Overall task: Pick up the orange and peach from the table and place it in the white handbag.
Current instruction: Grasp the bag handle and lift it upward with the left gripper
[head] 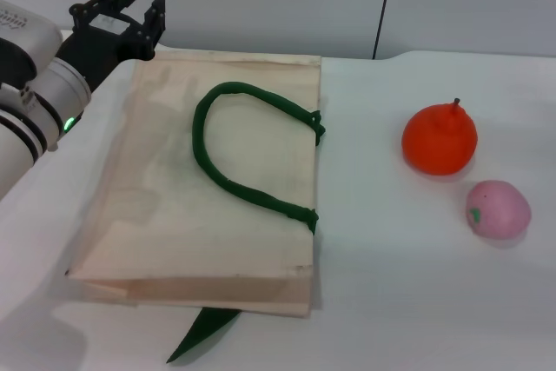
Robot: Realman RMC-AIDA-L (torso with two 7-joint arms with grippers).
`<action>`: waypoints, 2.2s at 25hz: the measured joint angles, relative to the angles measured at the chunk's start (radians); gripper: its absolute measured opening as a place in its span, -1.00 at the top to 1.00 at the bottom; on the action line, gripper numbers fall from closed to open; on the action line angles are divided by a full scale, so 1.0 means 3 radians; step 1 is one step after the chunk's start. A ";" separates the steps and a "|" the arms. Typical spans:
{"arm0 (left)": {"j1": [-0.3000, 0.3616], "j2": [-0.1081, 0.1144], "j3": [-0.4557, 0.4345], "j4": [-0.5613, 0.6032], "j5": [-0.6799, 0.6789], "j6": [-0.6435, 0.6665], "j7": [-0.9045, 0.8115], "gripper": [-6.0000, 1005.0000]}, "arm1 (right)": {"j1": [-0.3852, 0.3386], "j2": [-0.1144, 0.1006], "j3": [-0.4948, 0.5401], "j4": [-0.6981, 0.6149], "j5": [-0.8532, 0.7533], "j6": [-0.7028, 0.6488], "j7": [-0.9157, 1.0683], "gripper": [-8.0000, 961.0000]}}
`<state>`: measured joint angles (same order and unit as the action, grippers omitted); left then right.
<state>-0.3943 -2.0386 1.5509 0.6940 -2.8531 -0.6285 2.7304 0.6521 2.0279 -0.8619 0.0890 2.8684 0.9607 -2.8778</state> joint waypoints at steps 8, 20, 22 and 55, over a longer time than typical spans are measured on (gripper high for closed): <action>-0.0024 0.0003 0.0000 0.0002 0.0000 -0.0002 0.0000 0.16 | 0.0022 -0.0004 -0.0009 -0.0009 -0.0005 -0.0080 0.0000 -0.77; -0.0030 0.0005 0.0000 -0.0016 0.0005 0.0016 0.0000 0.16 | 0.0025 -0.0005 -0.0027 -0.0013 -0.0005 -0.0080 0.0000 -0.77; -0.0030 0.0005 0.0000 -0.0017 0.0007 0.0010 0.0000 0.16 | 0.0025 -0.0005 -0.0031 -0.0016 -0.0005 -0.0080 0.0000 -0.77; -0.0010 0.0101 0.0994 0.2272 -0.0160 0.3520 -0.0130 0.16 | 0.0029 -0.0010 -0.0031 -0.0072 -0.0004 -0.0259 0.0015 -0.77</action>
<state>-0.3973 -2.0082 1.8490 1.3758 -2.9012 0.4275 2.6915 0.6607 2.0248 -0.8712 0.0674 2.8671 0.8831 -2.8732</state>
